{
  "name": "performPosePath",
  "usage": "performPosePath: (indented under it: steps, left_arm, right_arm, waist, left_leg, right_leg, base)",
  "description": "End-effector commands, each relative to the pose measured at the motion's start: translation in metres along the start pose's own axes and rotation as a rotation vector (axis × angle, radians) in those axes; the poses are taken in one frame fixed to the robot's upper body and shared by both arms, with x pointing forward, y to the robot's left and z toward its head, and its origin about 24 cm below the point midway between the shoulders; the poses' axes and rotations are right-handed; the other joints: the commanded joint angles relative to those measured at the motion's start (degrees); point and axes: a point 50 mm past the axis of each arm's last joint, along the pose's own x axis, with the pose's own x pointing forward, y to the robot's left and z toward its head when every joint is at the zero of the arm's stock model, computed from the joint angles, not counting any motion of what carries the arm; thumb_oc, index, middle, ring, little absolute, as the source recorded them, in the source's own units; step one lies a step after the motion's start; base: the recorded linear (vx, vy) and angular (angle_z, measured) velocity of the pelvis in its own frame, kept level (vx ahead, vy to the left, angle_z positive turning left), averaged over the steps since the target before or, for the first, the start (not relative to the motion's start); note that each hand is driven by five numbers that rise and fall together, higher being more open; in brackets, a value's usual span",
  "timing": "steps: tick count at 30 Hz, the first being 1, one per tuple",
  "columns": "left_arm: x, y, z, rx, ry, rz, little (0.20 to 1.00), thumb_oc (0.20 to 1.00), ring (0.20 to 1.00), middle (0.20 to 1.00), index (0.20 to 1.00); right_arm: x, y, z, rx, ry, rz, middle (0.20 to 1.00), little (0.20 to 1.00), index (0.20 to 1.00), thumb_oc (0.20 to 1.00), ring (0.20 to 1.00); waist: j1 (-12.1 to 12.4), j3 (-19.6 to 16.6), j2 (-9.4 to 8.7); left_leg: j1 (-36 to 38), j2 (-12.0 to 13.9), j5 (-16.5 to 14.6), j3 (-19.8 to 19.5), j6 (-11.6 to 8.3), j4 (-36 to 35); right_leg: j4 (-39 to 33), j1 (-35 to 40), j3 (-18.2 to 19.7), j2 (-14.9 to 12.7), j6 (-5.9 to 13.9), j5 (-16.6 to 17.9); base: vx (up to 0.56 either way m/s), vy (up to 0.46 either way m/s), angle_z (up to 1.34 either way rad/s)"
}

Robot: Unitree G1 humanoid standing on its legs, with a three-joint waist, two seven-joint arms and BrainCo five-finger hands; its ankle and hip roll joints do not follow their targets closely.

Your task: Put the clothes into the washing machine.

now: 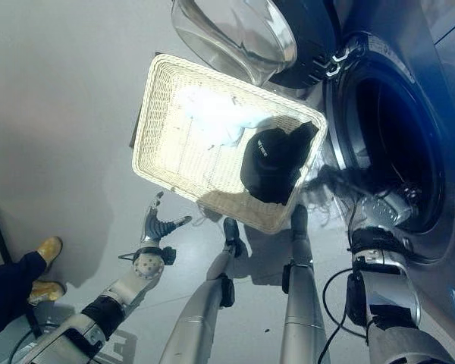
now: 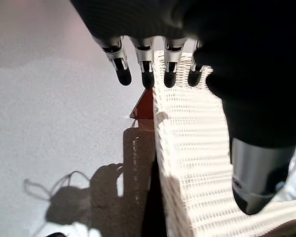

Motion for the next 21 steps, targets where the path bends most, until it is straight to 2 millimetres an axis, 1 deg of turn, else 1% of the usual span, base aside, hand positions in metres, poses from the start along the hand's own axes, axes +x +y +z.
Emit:
performPosePath:
  steps: [1, 2, 3, 4, 5, 6, 8, 9, 10, 11, 12, 14, 16, 17, 18, 19, 21]
  left_arm:
    - [0.011, 0.010, 0.020, -0.018, -0.110, 0.132, 1.000, 1.000, 1.000, 1.000, 1.000]
    - [0.013, 0.011, 0.023, -0.015, -0.123, 0.143, 1.000, 1.000, 1.000, 1.000, 1.000]
    - [0.014, 0.013, 0.026, -0.006, -0.143, 0.160, 1.000, 1.000, 1.000, 1.000, 1.000]
    - [0.014, 0.013, 0.026, -0.006, -0.143, 0.160, 1.000, 1.000, 1.000, 1.000, 1.000]
    - [0.017, 0.015, 0.031, -0.003, -0.161, 0.175, 1.000, 1.000, 1.000, 1.000, 1.000]
    - [0.022, 0.020, 0.037, 0.028, -0.195, 0.207, 1.000, 1.000, 1.000, 1.000, 1.000]
    - [0.027, 0.024, 0.043, 0.043, -0.216, 0.228, 1.000, 1.000, 1.000, 1.000, 1.000]
    - [0.032, 0.029, 0.049, 0.071, -0.236, 0.252, 1.000, 1.000, 1.000, 1.000, 1.000]
    - [0.032, 0.029, 0.048, 0.078, -0.233, 0.254, 1.000, 1.000, 1.000, 1.000, 1.000]
    - [0.041, 0.036, 0.055, 0.118, -0.247, 0.290, 1.000, 1.000, 1.000, 1.000, 1.000]
    - [0.044, 0.039, 0.057, 0.133, -0.247, 0.305, 1.000, 1.000, 1.000, 1.000, 1.000]
    - [0.054, 0.049, 0.063, 0.151, -0.227, 0.355, 1.000, 1.000, 1.000, 1.000, 1.000]
    - [0.059, 0.054, 0.067, 0.149, -0.220, 0.380, 1.000, 1.000, 1.000, 1.000, 1.000]
    - [0.063, 0.057, 0.067, 0.157, -0.203, 0.401, 1.000, 1.000, 1.000, 1.000, 1.000]
    - [0.070, 0.066, 0.070, 0.143, -0.169, 0.442, 1.000, 1.000, 1.000, 1.000, 1.000]
    - [0.071, 0.066, 0.070, 0.143, -0.169, 0.443, 1.000, 1.000, 1.000, 1.000, 1.000]
    - [0.077, 0.071, 0.073, 0.151, -0.132, 0.462, 1.000, 1.000, 1.000, 1.000, 1.000]
  right_arm:
    - [0.005, 0.000, 0.012, -0.128, 0.031, 0.133, 1.000, 1.000, 1.000, 1.000, 1.000]
    - [0.003, -0.005, 0.010, -0.152, 0.041, 0.135, 1.000, 1.000, 1.000, 1.000, 1.000]
    - [0.000, -0.015, 0.009, -0.189, 0.063, 0.128, 1.000, 1.000, 1.000, 1.000, 1.000]
    - [0.000, -0.015, 0.009, -0.189, 0.063, 0.128, 1.000, 1.000, 1.000, 1.000, 1.000]
    - [-0.002, -0.019, 0.006, -0.200, 0.078, 0.129, 1.000, 1.000, 1.000, 1.000, 1.000]
    - [-0.009, -0.041, 0.006, -0.298, 0.121, 0.130, 1.000, 1.000, 1.000, 1.000, 1.000]
    - [-0.012, -0.047, 0.004, -0.331, 0.148, 0.139, 1.000, 1.000, 1.000, 1.000, 1.000]
    - [-0.017, -0.055, 0.003, -0.370, 0.178, 0.142, 1.000, 1.000, 1.000, 1.000, 1.000]
    - [-0.018, -0.058, 0.003, -0.377, 0.183, 0.140, 1.000, 1.000, 1.000, 1.000, 1.000]
    - [-0.024, -0.066, 0.000, -0.430, 0.225, 0.158, 1.000, 1.000, 1.000, 1.000, 1.000]
    - [-0.027, -0.067, -0.002, -0.456, 0.243, 0.169, 1.000, 1.000, 1.000, 1.000, 1.000]
    - [-0.035, -0.076, -0.007, -0.516, 0.298, 0.185, 1.000, 1.000, 1.000, 1.000, 1.000]
    - [-0.038, -0.077, -0.011, -0.531, 0.317, 0.192, 1.000, 1.000, 1.000, 1.000, 1.000]
    - [-0.044, -0.083, -0.012, -0.551, 0.342, 0.192, 1.000, 1.000, 1.000, 1.000, 1.000]
    - [-0.054, -0.094, -0.017, -0.581, 0.401, 0.202, 1.000, 1.000, 1.000, 1.000, 1.000]
    - [-0.055, -0.094, -0.017, -0.581, 0.401, 0.202, 1.000, 1.000, 1.000, 1.000, 1.000]
    - [-0.065, -0.100, -0.024, -0.618, 0.453, 0.218, 1.000, 1.000, 1.000, 1.000, 1.000]
  waist:
    - [-1.93, -0.14, 3.87]
    - [-1.95, -0.14, 3.82]
    - [-2.16, -0.14, 3.57]
    - [-2.16, -0.14, 3.57]
    - [-2.23, -0.14, 3.50]
    - [-2.69, -0.14, 2.82]
    - [-2.90, -0.14, 2.42]
    - [-3.22, -0.14, 1.91]
    - [-3.31, -0.14, 1.69]
    - [-3.86, -0.14, 1.00]
    - [-4.09, -0.14, 0.67]
    - [-4.88, -0.14, -0.23]
    - [-5.15, -0.14, -0.59]
    - [-5.54, -0.14, -1.03]
    - [-6.17, -0.14, -1.83]
    - [-6.18, -0.14, -1.88]
    - [-6.91, -0.14, -2.71]
  left_leg:
    - [-2.14, -2.18, -2.82, 0.77, -1.92, 4.89]
    - [-2.22, -2.15, -2.70, 0.84, -1.96, 4.81]
    - [-1.45, -2.20, -3.20, 0.94, -2.03, 4.75]
    - [-1.45, -2.20, -3.20, 0.94, -2.03, 4.75]
    - [-1.95, -2.07, -2.67, 1.19, -2.04, 4.60]
    - [-0.94, -2.04, -3.09, 1.58, -2.15, 4.30]
    - [-1.35, -1.88, -2.56, 1.92, -2.16, 4.09]
    - [-1.48, -1.69, -2.53, 2.27, -2.21, 4.11]
    - [-1.08, -1.72, -2.92, 2.31, -2.25, 4.19]
    - [-1.85, -1.53, -2.52, 2.76, -2.13, 4.22]
    - [-1.99, -1.46, -2.56, 3.00, -2.08, 4.33]
    - [-2.07, -1.31, -3.16, 3.48, -2.06, 4.84]
    - [-2.79, -1.21, -2.86, 3.83, -1.95, 5.01]
    - [-2.49, -1.14, -3.40, 4.02, -1.92, 5.33]
    - [-3.00, -1.12, -3.69, 4.36, -1.71, 5.93]
    - [-3.03, -1.12, -3.71, 4.39, -1.71, 5.97]
    - [-3.76, -1.35, -4.14, 4.60, -1.53, 7.06]
  right_leg:
    - [4.08, 2.62, -4.44, 5.60, -0.34, -6.85]
    - [3.86, 2.54, -4.36, 5.69, -0.35, -6.59]
    - [3.70, 3.23, -4.27, 5.67, -0.27, -7.00]
    - [3.70, 3.23, -4.27, 5.67, -0.27, -7.00]
    - [3.25, 2.81, -4.19, 5.83, -0.36, -6.26]
    - [2.37, 3.81, -4.05, 5.89, -0.22, -6.21]
    - [1.77, 3.51, -3.92, 6.09, -0.26, -5.39]
    - [1.43, 3.44, -3.84, 6.18, -0.17, -5.03]
    - [1.48, 3.84, -3.74, 6.19, -0.11, -5.41]
    - [0.97, 3.12, -3.43, 6.47, -0.12, -4.47]
    - [0.85, 3.01, -3.32, 6.53, -0.10, -4.30]
    - [0.80, 2.93, -3.05, 6.57, 0.06, -4.37]
    - [0.60, 2.25, -2.88, 6.65, 0.02, -3.73]
    - [0.71, 2.58, -2.76, 6.63, 0.17, -4.10]
    - [0.59, 2.21, -2.40, 6.72, 0.27, -3.73]
    - [0.60, 2.18, -2.37, 6.72, 0.28, -3.74]
    - [0.38, 1.72, -1.93, 6.82, 0.32, -3.27]
  base:
    - [0.00, 0.059, 0.00]
    - [0.00, 0.075, 0.02]
    - [0.01, 0.045, 0.03]
    - [0.00, 0.049, 0.03]
    - [-0.01, 0.096, 0.00]
    - [-0.01, 0.126, -0.01]
    - [-0.02, 0.109, -0.02]
    - [-0.01, 0.072, -0.01]
    - [-0.02, 0.121, 0.01]
    - [-0.02, 0.095, 0.00]
    - [-0.03, 0.122, -0.01]
    - [0.00, 0.100, -0.04]
    - [-0.02, 0.063, -0.01]
    - [-0.02, 0.098, -0.04]
    - [0.00, 0.097, -0.06]
    - [-0.01, 0.095, -0.08]
    - [-0.01, 0.097, -0.07]
